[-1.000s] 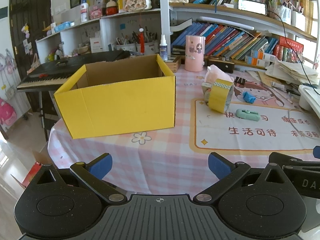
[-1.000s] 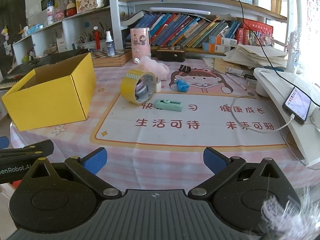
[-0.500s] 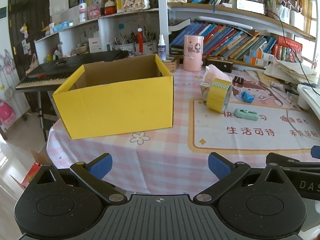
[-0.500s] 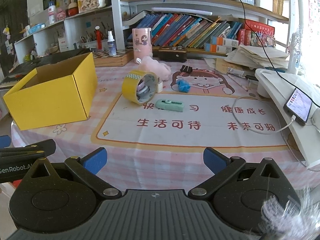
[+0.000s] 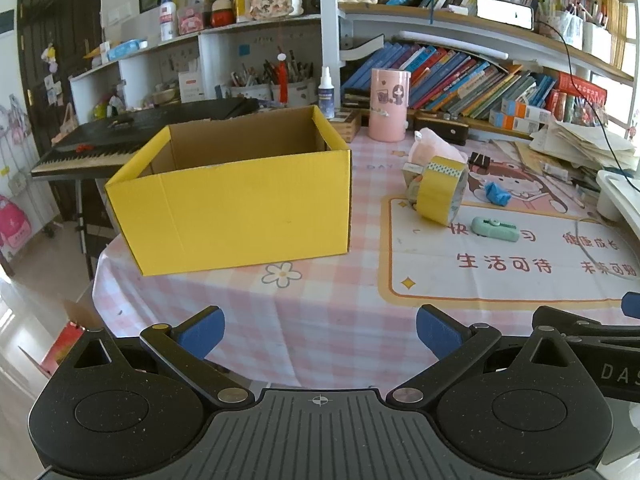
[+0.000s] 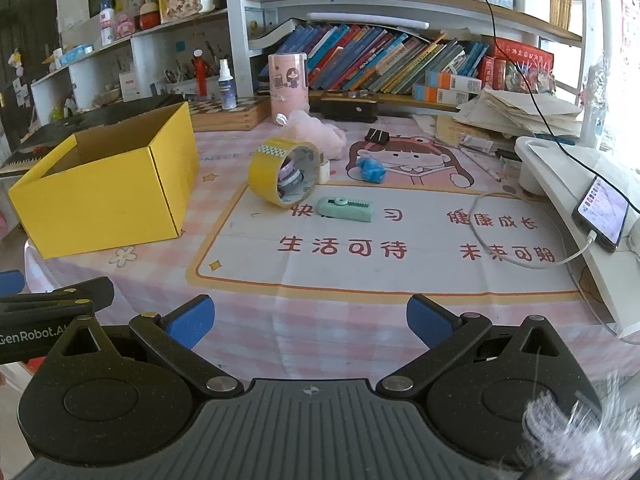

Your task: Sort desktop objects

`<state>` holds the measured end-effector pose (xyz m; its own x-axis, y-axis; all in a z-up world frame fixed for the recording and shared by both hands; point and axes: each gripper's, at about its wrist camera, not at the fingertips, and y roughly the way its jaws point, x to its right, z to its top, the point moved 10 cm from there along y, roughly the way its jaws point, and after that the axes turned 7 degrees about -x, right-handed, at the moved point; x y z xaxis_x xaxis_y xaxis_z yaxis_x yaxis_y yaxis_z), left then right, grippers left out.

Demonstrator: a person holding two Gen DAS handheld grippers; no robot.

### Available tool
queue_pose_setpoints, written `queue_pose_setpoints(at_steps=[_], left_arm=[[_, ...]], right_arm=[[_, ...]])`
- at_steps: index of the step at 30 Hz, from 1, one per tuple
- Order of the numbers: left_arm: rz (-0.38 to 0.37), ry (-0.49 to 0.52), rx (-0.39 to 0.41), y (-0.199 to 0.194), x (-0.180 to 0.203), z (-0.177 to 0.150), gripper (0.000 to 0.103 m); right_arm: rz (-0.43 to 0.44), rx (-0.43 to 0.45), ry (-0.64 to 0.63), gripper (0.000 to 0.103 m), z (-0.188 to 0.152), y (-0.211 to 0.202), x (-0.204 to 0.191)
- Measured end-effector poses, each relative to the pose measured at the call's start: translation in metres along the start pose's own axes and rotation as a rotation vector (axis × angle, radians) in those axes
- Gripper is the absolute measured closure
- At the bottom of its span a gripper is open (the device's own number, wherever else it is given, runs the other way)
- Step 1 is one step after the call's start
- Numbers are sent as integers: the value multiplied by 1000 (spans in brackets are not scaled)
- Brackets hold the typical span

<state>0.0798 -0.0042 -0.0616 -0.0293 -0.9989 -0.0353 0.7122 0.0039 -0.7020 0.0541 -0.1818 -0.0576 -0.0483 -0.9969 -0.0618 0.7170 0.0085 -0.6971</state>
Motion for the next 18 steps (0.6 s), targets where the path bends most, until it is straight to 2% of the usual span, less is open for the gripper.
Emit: queue_pose_setpoints(at_steps=[18], left_arm=[[-7,4,3,1,-1,0,0]], right_arm=[[-4,3,-6,0,1,2,-2]])
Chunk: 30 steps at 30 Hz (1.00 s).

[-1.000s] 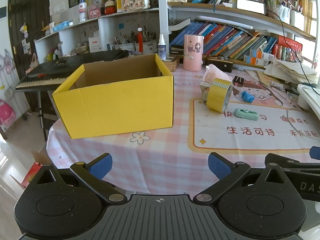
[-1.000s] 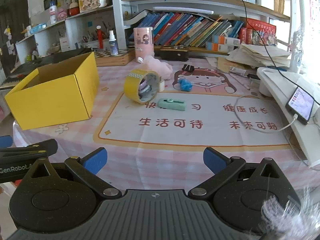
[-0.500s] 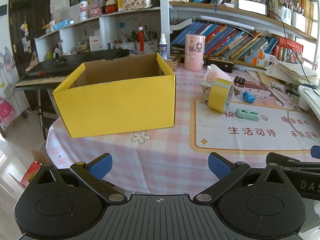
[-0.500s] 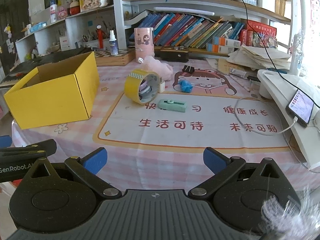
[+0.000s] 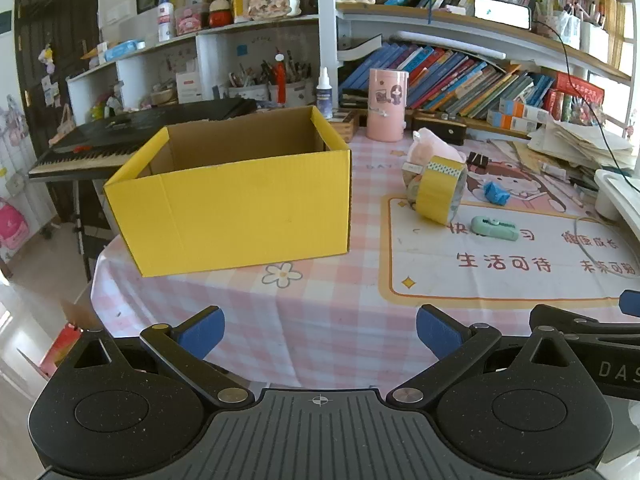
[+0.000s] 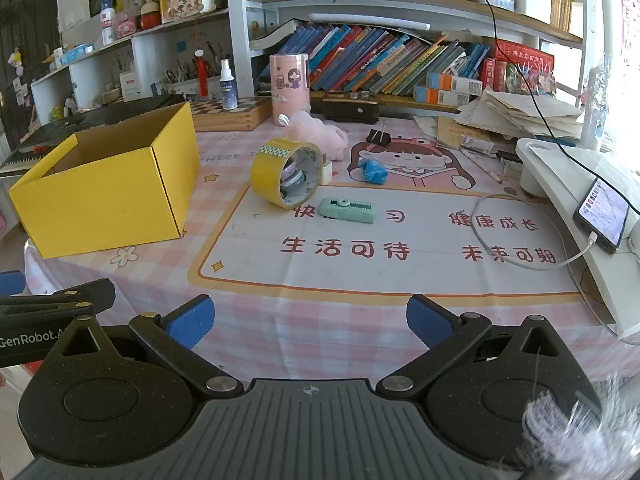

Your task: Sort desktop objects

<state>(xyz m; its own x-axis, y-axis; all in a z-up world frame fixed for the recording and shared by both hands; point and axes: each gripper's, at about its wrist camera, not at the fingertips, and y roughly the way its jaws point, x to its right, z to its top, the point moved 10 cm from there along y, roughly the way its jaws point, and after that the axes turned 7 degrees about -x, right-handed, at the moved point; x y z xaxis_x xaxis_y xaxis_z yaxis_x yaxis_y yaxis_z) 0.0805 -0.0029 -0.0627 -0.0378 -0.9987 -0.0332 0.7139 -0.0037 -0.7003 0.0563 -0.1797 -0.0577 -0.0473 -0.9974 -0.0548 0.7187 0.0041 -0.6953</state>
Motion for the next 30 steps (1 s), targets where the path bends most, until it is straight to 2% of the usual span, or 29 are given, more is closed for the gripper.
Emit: queue_pose_setpoints(at_steps=[30], left_arm=[[1,2,-5,3,0,4,0]], right_arm=[[-7,0,-5,0,2,1,-4]])
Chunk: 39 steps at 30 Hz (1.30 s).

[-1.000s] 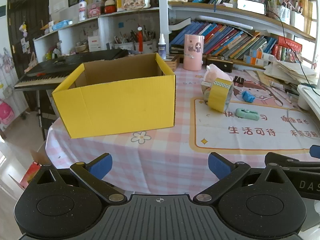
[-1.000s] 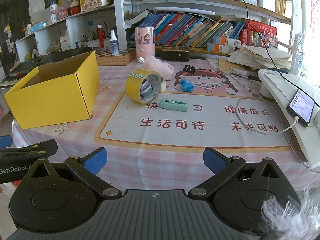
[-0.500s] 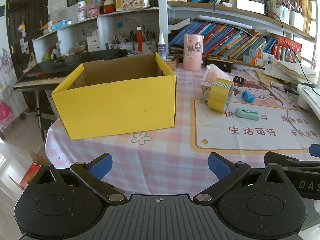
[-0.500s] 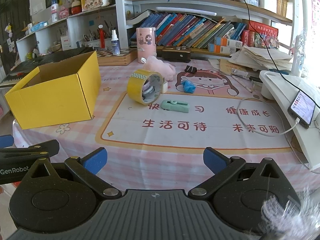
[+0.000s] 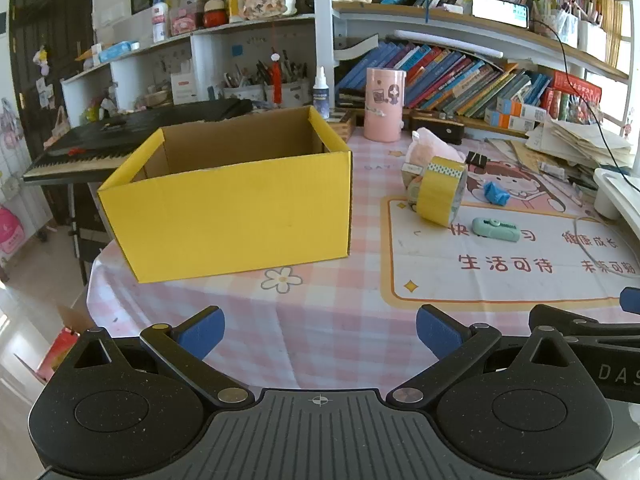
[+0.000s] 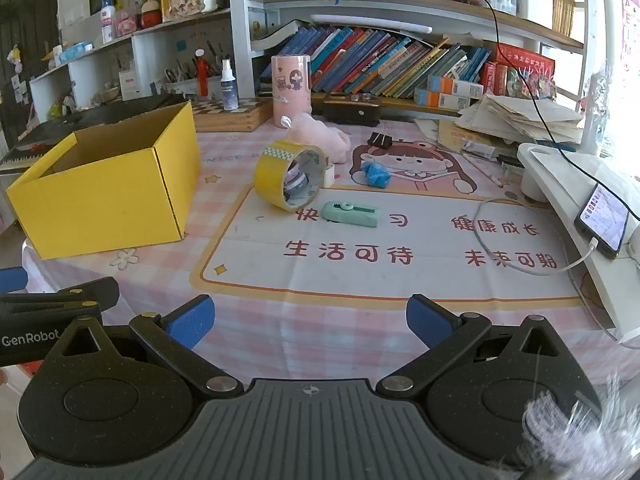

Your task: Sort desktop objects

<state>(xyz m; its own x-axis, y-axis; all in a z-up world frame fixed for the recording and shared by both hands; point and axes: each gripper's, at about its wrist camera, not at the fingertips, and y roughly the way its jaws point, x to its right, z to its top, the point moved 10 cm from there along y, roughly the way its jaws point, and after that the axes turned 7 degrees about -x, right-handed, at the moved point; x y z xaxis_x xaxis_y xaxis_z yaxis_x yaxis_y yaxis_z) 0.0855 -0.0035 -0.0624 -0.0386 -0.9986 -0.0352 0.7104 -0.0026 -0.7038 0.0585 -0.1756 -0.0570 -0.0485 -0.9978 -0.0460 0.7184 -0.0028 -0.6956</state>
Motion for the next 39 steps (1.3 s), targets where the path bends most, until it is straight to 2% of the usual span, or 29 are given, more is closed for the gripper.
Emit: queue_pose_setpoints(at_steps=[14,21,39], left_arm=[[13,0,-13,16,6,10,0],[18,-1,-19,23,15,15,0],[63,-81,-53,53,33,35,0]], right_arm=[[10,-12,-14,2,7,13,3],[5,-23,-11,2,17,25,18],[41,-65,-73,6,43,62,40]])
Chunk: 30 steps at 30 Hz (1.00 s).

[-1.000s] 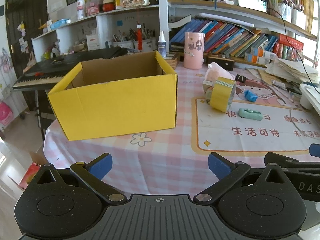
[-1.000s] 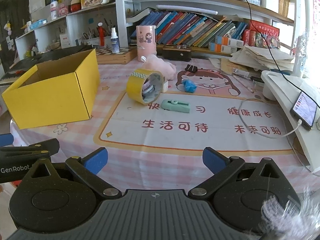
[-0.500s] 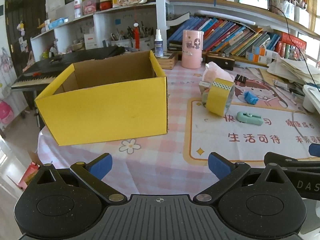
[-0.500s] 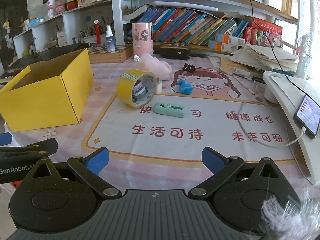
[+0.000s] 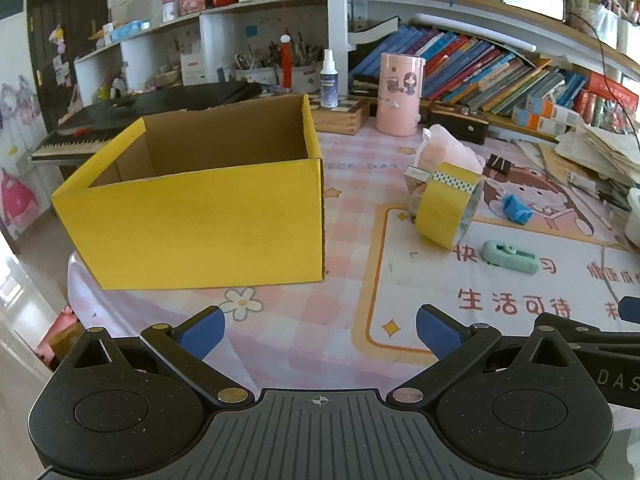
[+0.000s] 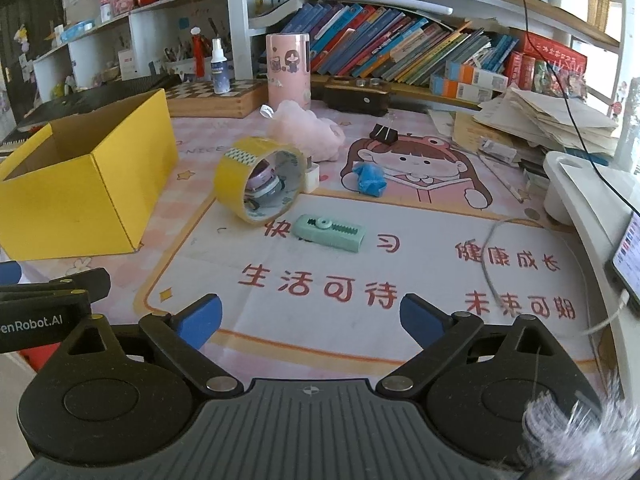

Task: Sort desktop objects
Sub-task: 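Reach the right tool to the mint-green stapler and close on it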

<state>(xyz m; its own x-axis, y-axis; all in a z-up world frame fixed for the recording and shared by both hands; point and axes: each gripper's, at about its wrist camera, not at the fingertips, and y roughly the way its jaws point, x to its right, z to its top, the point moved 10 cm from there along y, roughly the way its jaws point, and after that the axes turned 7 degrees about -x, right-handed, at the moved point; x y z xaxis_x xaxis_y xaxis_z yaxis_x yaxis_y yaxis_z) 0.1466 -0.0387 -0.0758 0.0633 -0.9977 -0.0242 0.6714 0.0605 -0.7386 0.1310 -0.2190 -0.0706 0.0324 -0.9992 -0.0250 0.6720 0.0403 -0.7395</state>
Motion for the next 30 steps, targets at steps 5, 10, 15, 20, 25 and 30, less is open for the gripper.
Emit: queue_pose_setpoints(at_steps=[5,10,15,20,25,30], left_arm=[[23,-31,-12,9,9,5,0],[62,-70,-26,16,17,8,0],[94,-96,-30,19,27,10,0],[130,-122,-33,20,35,12,0],[167,-147,-29,19,39,14,0],[207,-177,-23,16,38,15,0]], right_arm=[[20,-14,-31,6,10,12,10],[55,-20,-69,9,19,22,18],[88,-24,-105,10,28,33,28],[126,-32,-133,11,34,42,37],[168,-36,-158,14,39,49,41],[212,-48,-190,17,44,58,41]])
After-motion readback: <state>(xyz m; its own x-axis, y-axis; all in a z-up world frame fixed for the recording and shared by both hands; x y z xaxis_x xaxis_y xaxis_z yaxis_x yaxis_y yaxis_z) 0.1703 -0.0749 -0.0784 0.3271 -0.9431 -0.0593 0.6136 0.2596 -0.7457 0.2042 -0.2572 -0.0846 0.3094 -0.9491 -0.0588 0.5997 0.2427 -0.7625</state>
